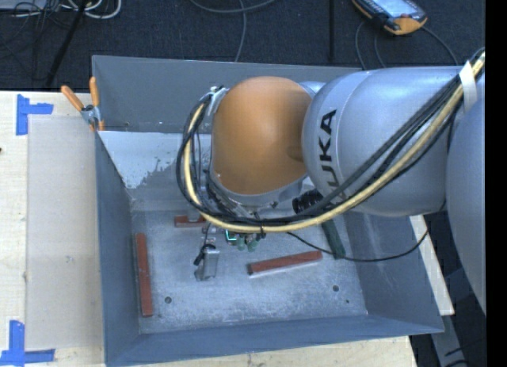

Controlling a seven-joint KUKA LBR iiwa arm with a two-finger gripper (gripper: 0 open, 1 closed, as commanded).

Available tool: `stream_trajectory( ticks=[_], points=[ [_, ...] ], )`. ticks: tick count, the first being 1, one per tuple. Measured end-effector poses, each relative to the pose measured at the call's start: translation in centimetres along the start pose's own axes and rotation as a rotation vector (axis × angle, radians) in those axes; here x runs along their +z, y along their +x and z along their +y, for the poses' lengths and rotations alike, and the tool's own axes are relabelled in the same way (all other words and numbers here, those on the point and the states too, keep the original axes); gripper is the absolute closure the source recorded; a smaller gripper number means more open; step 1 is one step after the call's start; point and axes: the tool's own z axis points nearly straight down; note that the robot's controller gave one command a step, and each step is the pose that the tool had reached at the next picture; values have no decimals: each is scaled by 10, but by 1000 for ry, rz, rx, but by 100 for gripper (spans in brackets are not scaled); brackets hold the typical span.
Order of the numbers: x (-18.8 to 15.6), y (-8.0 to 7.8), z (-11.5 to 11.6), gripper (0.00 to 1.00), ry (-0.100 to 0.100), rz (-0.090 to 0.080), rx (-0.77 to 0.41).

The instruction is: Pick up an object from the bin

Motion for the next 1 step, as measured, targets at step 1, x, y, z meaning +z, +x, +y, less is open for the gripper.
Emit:
stream_trajectory(
  ticks=[1],
  points=[
    [-5, -2, -1, 0, -2, -8, 4]
  ],
)
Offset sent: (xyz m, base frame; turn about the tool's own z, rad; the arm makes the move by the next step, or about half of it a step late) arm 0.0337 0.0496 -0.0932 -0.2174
